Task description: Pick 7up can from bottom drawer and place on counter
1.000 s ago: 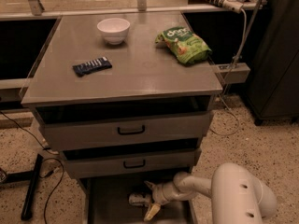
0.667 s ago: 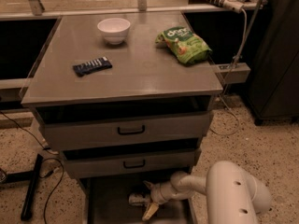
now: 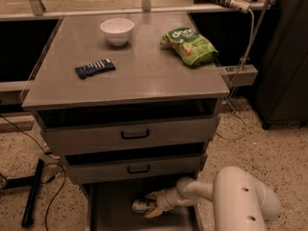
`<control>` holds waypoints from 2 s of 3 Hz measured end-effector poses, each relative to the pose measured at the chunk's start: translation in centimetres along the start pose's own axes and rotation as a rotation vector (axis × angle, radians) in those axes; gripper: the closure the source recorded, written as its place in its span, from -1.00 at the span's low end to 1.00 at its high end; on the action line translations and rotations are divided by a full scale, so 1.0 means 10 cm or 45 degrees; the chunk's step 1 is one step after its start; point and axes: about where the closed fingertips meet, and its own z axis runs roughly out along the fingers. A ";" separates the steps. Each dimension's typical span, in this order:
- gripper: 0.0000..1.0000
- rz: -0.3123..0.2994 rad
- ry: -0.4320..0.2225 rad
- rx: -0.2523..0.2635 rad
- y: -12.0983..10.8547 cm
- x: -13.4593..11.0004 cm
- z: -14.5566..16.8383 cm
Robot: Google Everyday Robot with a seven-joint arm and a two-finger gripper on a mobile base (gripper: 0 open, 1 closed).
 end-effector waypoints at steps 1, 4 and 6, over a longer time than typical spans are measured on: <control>0.29 0.000 0.000 0.000 0.00 0.00 0.00; 1.00 0.000 0.000 0.000 0.00 0.00 0.00; 1.00 0.043 -0.016 0.016 0.12 0.01 -0.18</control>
Offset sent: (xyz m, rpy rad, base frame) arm 0.0000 0.0000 0.0000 0.0000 0.0000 0.0000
